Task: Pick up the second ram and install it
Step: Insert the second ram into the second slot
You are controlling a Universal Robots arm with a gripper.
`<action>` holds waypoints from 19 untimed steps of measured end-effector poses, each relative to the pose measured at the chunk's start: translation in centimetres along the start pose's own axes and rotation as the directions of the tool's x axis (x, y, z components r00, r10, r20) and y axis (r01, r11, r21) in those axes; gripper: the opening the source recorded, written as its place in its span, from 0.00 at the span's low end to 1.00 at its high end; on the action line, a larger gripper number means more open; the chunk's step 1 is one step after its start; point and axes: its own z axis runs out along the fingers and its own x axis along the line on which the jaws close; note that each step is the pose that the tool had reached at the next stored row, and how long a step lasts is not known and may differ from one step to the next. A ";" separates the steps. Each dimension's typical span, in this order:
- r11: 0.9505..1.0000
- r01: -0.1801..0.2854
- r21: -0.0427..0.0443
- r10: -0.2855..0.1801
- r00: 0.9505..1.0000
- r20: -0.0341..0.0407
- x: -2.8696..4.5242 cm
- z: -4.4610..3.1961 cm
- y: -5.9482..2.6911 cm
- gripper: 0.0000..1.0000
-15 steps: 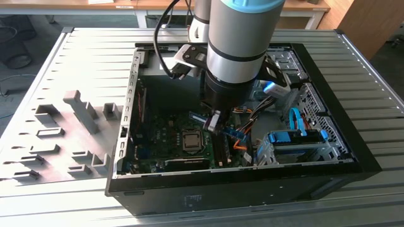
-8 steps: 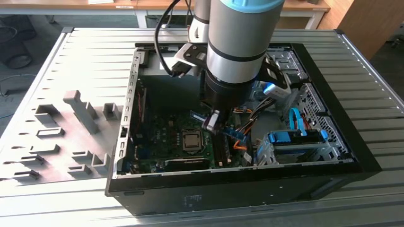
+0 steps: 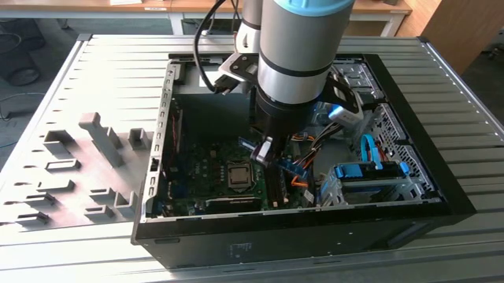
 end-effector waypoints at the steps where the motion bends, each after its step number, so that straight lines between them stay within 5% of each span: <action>1: 1.000 -0.005 0.000 0.005 1.000 0.000 0.00 0.00 0.00 0.14; 19: 0.992 -0.127 0.008 0.127 0.992 0.004 0.00 0.03 0.00 0.14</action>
